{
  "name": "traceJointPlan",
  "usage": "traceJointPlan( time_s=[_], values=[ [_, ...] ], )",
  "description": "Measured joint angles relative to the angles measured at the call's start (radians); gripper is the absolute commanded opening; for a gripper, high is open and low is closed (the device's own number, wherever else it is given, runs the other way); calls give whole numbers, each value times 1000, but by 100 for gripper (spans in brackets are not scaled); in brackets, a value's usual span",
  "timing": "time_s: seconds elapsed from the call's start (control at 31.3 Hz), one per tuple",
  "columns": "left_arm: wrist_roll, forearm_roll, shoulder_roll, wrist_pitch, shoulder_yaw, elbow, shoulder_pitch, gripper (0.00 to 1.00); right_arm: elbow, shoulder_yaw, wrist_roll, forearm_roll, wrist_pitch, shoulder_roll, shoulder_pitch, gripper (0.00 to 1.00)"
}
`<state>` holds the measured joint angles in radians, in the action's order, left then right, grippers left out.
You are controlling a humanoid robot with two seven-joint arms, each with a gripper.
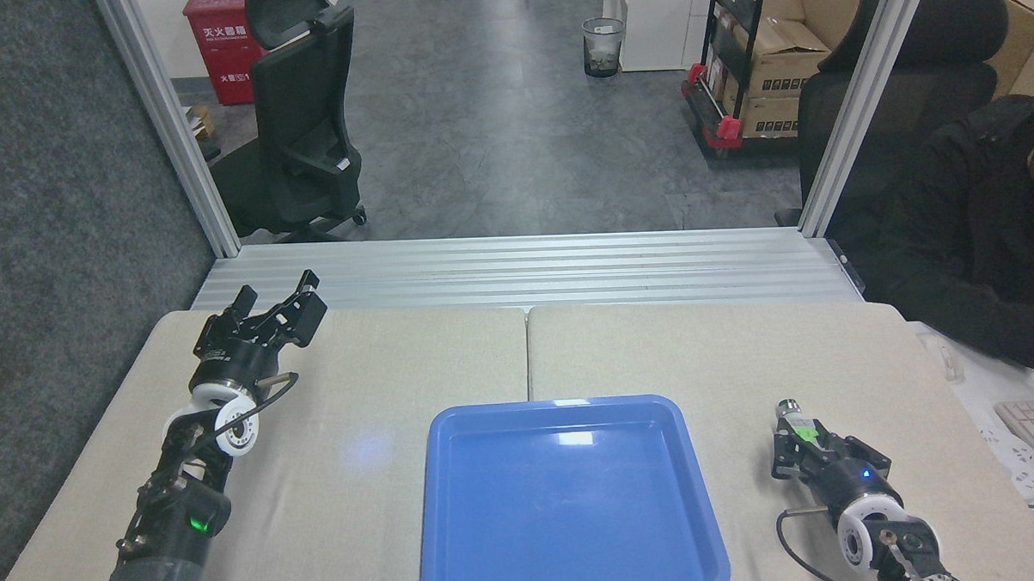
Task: Pick up switch part and place in tray
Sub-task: 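Lower the open right gripper around the switch part and close it, then lift the switch part and carry it over the blue tray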
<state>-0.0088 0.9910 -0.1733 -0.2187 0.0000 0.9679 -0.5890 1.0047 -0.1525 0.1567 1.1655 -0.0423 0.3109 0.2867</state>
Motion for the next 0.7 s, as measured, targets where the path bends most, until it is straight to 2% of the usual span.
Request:
traceJointPlan(
  time_s=[0.26,0.48,0.7],
  values=[
    [0,0,0,0,0,0,0,100,45,5,-1,-4,-26,10,-1,0],
    [0,0,0,0,0,0,0,100,155,-6,5,-5,-111,30,-1,0],
    [0,0,0,0,0,0,0,100,252,-64,7,-7,-229,42,0,0]
  ],
)
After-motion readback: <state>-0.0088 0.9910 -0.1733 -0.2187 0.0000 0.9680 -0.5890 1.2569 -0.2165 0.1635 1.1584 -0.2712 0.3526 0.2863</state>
